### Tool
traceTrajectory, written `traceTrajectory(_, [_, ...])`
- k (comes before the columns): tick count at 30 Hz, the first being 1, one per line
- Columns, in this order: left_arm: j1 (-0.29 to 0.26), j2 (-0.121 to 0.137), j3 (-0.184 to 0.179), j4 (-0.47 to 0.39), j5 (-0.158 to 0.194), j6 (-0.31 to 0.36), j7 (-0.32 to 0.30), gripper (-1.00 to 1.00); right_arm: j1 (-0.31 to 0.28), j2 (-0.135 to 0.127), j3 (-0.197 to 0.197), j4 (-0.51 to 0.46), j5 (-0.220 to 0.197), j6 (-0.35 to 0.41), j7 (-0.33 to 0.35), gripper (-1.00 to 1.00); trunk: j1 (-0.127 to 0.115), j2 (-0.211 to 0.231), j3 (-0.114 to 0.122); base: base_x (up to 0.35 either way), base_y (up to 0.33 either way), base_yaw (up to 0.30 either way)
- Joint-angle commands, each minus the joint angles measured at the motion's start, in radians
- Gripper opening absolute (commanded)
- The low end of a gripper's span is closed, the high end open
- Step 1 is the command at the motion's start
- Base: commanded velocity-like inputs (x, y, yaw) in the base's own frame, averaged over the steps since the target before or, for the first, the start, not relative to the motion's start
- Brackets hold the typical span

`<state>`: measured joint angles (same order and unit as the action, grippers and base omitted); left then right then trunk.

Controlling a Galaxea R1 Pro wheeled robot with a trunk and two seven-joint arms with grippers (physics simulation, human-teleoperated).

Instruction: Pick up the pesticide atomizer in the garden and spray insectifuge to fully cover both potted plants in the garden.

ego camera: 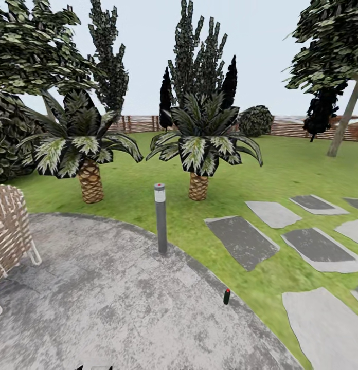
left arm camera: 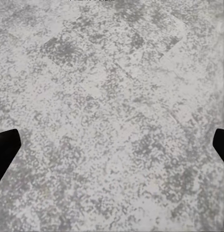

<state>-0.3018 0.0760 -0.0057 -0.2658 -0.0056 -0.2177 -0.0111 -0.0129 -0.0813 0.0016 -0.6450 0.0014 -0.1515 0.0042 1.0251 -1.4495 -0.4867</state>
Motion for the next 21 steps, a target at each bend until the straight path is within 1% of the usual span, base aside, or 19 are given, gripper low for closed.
traceTrajectory(1, [0.000,0.000,0.000,0.000,-0.001,-0.003,-0.001,1.00,-0.001,0.000,0.000,0.002,0.000,-0.003,0.000,1.00,0.000,-0.001,-0.002,0.000,-0.271,-0.225])
traceTrajectory(12, [0.000,0.001,0.001,0.000,-0.001,-0.003,-0.001,1.00,-0.001,0.000,0.000,0.002,0.000,-0.003,0.000,1.00,0.000,-0.001,-0.014,0.000,-0.271,-0.213])
traceTrajectory(21, [0.000,0.001,0.001,0.000,-0.001,-0.003,-0.001,1.00,-0.001,0.000,0.000,0.002,0.000,-0.003,0.000,1.00,0.000,-0.001,-0.015,0.000,-0.271,-0.015])
